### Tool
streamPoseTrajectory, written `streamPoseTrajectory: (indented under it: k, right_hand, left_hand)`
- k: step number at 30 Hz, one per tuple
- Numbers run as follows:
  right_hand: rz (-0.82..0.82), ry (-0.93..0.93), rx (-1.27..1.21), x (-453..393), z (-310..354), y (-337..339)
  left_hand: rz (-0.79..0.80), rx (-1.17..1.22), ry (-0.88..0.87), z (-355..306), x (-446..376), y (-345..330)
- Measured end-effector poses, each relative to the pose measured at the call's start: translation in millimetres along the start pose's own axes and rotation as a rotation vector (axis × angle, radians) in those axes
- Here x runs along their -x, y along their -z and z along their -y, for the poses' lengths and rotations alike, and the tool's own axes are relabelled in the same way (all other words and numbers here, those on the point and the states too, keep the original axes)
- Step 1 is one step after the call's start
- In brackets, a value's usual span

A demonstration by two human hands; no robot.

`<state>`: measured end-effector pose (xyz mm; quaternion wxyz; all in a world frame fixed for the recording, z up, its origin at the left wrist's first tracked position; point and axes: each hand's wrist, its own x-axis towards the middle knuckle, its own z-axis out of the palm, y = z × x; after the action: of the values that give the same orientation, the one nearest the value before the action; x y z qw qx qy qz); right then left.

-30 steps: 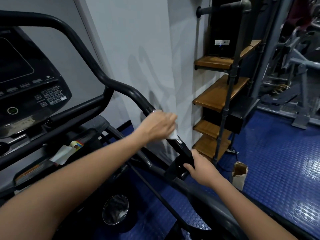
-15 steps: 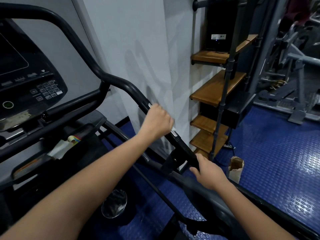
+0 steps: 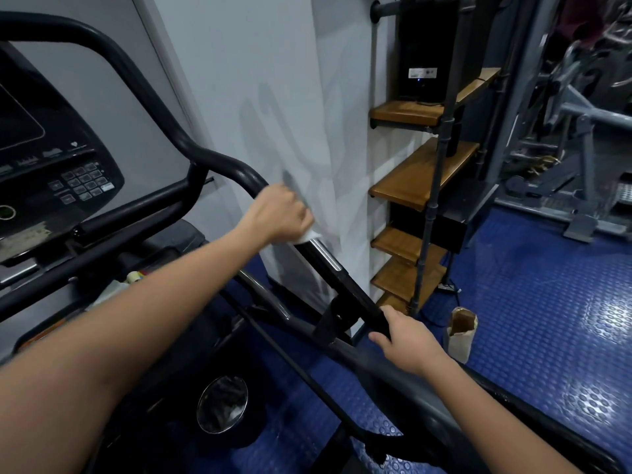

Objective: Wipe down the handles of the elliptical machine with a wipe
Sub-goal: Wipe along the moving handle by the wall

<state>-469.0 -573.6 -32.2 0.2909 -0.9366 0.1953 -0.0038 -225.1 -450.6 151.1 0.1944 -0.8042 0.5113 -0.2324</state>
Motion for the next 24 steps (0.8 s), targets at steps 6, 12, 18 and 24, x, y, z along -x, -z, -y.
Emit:
streamPoseTrajectory:
  k: [6,12,18,24]
  right_hand:
    - [0.018,0.051,0.098,-1.7,0.3,0.1]
    - [-0.001,0.066,0.120,-3.3,-1.0,-0.6]
    - [0.021,0.067,0.134,-1.9,0.0,1.2]
    - [0.018,0.058,0.126,-1.4,0.6,0.5]
  left_hand:
    - [0.372,-0.155,0.107,-23.6,-21.0,23.2]
    - [0.195,-0.062,-0.056,-105.3,15.6,-2.5]
    - [-0.203,0.035,-0.187,-82.1,37.8,-39.8]
    - [-0.191,-0.004,-0.062,12.1,9.7,-17.6]
